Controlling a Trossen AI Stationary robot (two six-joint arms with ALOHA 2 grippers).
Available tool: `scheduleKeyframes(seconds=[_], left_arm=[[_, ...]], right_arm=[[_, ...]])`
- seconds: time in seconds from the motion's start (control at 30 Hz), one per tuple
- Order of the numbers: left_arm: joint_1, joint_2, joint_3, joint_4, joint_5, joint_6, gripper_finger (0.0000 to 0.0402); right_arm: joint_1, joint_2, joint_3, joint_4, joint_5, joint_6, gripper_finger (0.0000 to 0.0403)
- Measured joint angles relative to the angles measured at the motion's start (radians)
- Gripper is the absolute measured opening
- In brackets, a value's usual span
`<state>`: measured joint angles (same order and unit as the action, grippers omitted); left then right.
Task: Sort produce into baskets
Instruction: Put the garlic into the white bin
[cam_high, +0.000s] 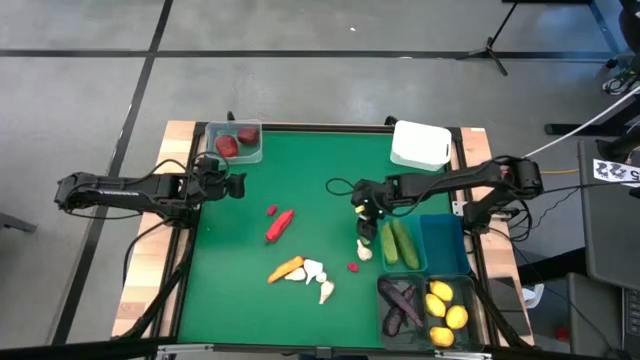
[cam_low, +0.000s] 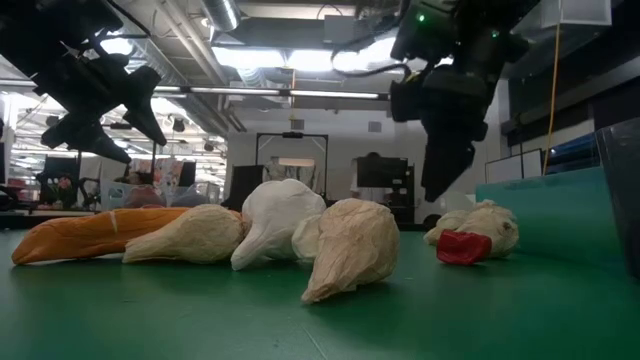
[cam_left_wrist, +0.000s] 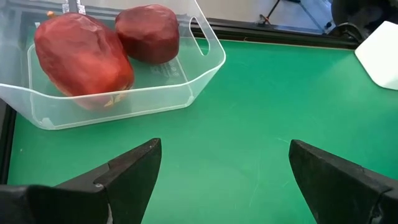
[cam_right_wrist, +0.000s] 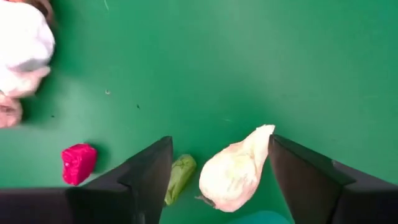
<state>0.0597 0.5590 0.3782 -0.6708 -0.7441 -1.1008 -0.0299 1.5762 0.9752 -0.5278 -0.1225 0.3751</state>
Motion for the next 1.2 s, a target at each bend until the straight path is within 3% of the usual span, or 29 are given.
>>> scheduleKeyframes(seconds=[0.23, 0.77, 1.2], left_arm=[[0.0, 0.0, 0.0, -0.002, 0.0, 0.0, 0.0345], [0.0, 0.0, 0.0, -0.001, 0.0, 0.0, 0.0345], [0.0, 0.0, 0.0, 0.0, -0.001, 0.0, 0.0345]], right_arm=[[-0.01, 0.042, 0.002, -0.044, -0.003, -0.04, 0.0302], [-0.043, 0.252, 0.223, -0.362, -0.002, -0.172, 0.0294], [-0.043, 0.294, 0.229, -0.359, 0.061, -0.173, 0.0277]])
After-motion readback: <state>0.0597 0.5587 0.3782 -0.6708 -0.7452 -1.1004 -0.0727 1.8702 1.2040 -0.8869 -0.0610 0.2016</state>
